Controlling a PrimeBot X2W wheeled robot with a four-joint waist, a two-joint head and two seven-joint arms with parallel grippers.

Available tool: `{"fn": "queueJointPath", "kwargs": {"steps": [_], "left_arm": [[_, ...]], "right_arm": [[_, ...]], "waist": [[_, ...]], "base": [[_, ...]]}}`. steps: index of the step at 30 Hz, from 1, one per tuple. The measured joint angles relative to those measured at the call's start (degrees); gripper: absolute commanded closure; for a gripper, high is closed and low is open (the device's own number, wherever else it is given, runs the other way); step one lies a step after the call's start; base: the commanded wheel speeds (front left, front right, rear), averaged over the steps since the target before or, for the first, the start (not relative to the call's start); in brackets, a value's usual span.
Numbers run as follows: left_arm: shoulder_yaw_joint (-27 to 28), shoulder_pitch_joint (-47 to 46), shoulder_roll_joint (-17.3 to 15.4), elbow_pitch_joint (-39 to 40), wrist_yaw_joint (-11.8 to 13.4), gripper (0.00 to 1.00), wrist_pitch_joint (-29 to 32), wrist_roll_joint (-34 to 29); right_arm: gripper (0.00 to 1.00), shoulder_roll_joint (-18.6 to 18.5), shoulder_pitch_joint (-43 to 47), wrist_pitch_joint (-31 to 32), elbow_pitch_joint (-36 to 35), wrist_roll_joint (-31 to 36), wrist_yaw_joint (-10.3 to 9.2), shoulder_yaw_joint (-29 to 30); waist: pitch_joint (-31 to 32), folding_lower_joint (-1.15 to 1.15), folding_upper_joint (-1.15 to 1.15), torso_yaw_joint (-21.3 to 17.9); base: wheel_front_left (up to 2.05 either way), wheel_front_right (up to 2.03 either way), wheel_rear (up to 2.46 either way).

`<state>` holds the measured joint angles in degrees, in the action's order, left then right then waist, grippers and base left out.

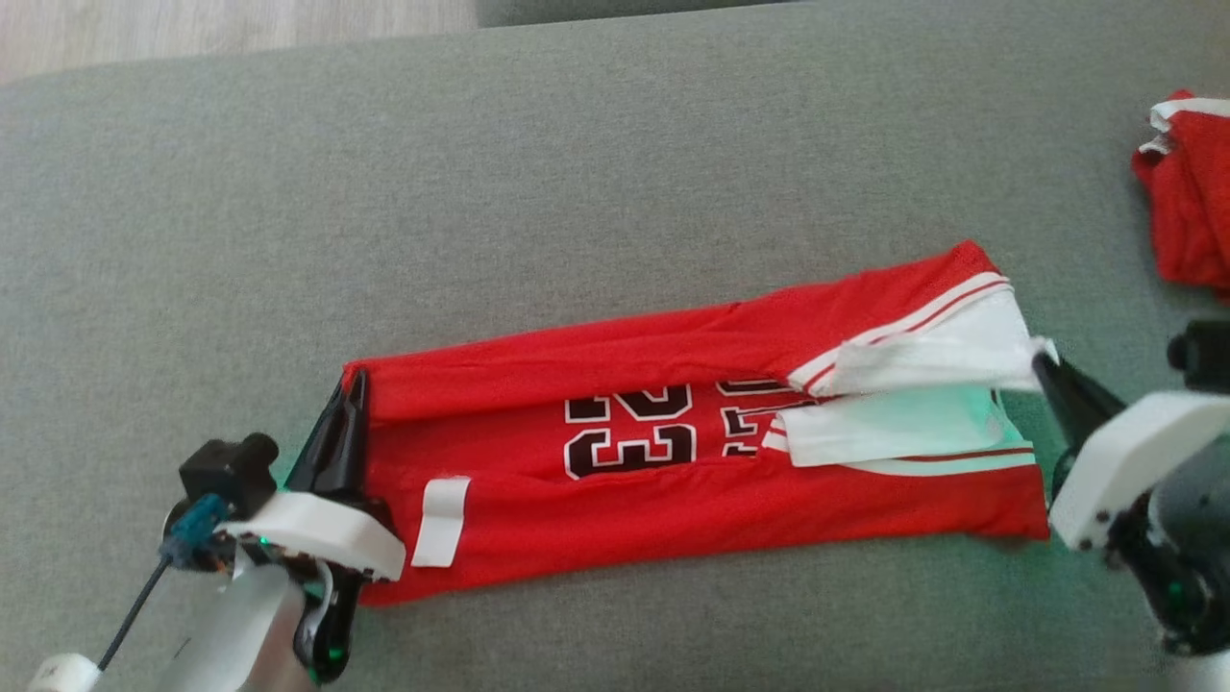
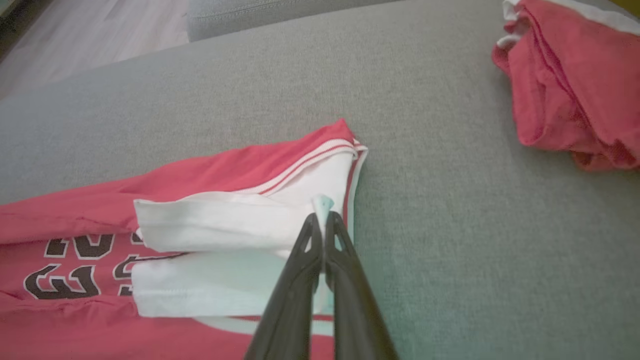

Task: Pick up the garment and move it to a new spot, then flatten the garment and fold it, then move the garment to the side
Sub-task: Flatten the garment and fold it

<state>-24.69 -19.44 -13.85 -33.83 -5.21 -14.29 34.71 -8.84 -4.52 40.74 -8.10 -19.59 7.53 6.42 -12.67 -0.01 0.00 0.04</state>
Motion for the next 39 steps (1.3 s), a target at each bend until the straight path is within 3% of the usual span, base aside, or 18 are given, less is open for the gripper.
{"fn": "queueJointPath", "kwargs": {"steps": [2, 3, 4, 6, 8, 12, 18, 26, 39], "left_arm": [[0.11, 0.26, 0.0, -0.05, 0.18, 1.0, 0.01, 0.0], [0.18, 0.38, 0.01, -0.14, 0.29, 1.0, 0.0, 0.0], [0.18, 0.53, 0.02, -0.29, 0.4, 0.77, 0.0, -0.01], [0.12, 1.05, 0.07, -0.68, 0.52, 0.07, 0.0, -0.25], [0.08, 1.64, 0.08, -1.05, 0.68, 0.0, 0.0, -0.86], [1.2, 3.07, 0.38, -0.26, 1.77, 0.0, 0.01, -1.53], [7.7, 4.98, 0.67, 7.28, 3.76, 0.0, 0.0, -5.89], [14.71, 6.55, 1.83, 11.95, 4.17, 0.0, -0.18, -8.72], [15.16, 6.54, 3.02, 9.49, 3.02, 0.0, -0.18, -10.07]], "right_arm": [[0.98, 0.88, 1.83, 0.62, -1.13, 0.7, 0.0, 0.44], [0.47, 1.14, 2.5, 1.18, -1.26, 0.92, 0.0, 0.46], [0.0, 1.42, 3.14, 1.69, -1.37, 1.04, 0.0, 0.57], [0.0, 2.08, 4.56, 2.59, -1.44, 1.49, 0.0, 0.94], [0.0, 2.77, 6.25, 3.91, -1.43, 2.52, 0.0, 1.14], [0.0, 3.97, 7.94, 2.92, -1.97, 3.46, 0.0, 2.0], [0.0, 4.94, 6.08, -1.74, 0.4, 5.43, 0.0, 3.81], [0.0, 6.02, -2.32, -5.02, 12.78, 7.6, 0.0, 5.57], [0.0, 5.71, -10.96, -7.45, 33.48, 10.11, 0.0, 2.58]], "waist": [[0.24, 0.01, 0.0, -0.11], [0.4, 0.01, 0.0, -0.13], [0.56, 0.01, 0.0, -0.12], [0.96, 0.01, 0.0, -0.05], [1.49, 0.01, 0.0, 0.02], [2.59, 0.01, 0.0, 0.05], [3.9, 0.0, 0.0, 0.43], [4.39, 0.01, 0.0, 1.43], [3.75, 0.01, 0.0, 3.35]], "base": [[0.0, 0.0, 0.0], [0.0, 0.0, 0.0], [0.0, 0.0, 0.0], [0.0, 0.0, 0.0], [0.0, 0.0, 0.0], [0.0, 0.0, 0.0], [0.0, 0.0, 0.0], [0.0, 0.0, 0.0], [0.0, 0.0, 0.0]]}}
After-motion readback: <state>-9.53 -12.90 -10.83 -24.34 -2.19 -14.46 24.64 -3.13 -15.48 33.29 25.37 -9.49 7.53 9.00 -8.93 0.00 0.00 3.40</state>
